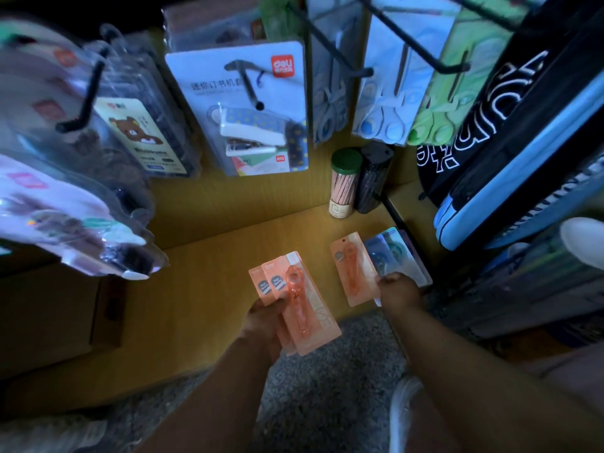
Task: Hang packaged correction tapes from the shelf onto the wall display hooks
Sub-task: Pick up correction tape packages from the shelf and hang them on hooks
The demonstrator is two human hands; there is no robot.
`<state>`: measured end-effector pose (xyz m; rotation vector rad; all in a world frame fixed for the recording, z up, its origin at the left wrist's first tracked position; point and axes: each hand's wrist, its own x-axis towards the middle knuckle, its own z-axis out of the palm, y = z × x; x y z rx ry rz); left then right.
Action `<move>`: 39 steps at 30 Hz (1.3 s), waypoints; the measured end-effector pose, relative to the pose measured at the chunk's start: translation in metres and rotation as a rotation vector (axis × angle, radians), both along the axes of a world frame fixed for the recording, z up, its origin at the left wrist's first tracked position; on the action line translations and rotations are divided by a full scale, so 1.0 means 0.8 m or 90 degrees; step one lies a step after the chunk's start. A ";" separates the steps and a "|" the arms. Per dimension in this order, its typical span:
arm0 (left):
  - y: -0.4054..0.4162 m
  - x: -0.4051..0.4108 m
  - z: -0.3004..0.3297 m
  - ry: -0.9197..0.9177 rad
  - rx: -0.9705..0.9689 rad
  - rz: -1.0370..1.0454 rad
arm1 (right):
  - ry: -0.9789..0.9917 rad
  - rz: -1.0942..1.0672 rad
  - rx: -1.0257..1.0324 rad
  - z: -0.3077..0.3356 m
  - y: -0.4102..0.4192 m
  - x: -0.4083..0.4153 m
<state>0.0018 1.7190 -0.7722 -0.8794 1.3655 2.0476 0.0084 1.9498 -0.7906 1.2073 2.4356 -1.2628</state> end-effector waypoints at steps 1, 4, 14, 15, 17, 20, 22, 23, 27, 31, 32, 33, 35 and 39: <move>0.000 0.002 0.005 0.004 -0.008 0.004 | 0.011 -0.003 -0.010 0.009 -0.002 0.002; -0.002 0.009 0.022 0.020 -0.014 0.012 | 0.061 -0.003 -0.062 0.040 -0.011 0.004; 0.006 0.043 0.096 0.037 -0.011 0.005 | 0.184 0.101 -0.118 0.123 -0.051 0.050; 0.006 0.047 0.103 0.040 -0.012 0.004 | 0.189 0.110 -0.126 0.128 -0.053 0.057; 0.008 0.055 0.116 0.052 0.001 0.008 | 0.183 0.129 -0.134 0.138 -0.056 0.071; 0.012 0.070 0.138 0.078 0.044 0.025 | 0.168 0.147 -0.170 0.153 -0.060 0.089; 0.015 0.079 0.150 0.092 0.073 0.025 | 0.175 0.147 -0.179 0.164 -0.062 0.100; 0.016 0.083 0.153 0.098 0.082 0.019 | 0.179 0.149 -0.176 0.171 -0.064 0.106; 0.026 0.094 0.171 0.143 0.087 0.009 | 0.226 0.116 -0.218 0.193 -0.073 0.125; 0.032 0.108 0.195 0.214 0.097 -0.009 | 0.281 0.086 -0.301 0.209 -0.079 0.140; 0.032 0.111 0.199 0.228 0.106 -0.014 | 0.293 0.082 -0.325 0.215 -0.079 0.144; 0.032 0.113 0.203 0.235 0.114 -0.015 | 0.304 0.076 -0.345 0.220 -0.080 0.147; 0.032 0.119 0.215 0.246 0.123 -0.014 | 0.322 0.064 -0.376 0.235 -0.080 0.155; 0.033 0.129 0.235 0.269 0.131 -0.009 | 0.385 0.036 -0.444 0.263 -0.079 0.168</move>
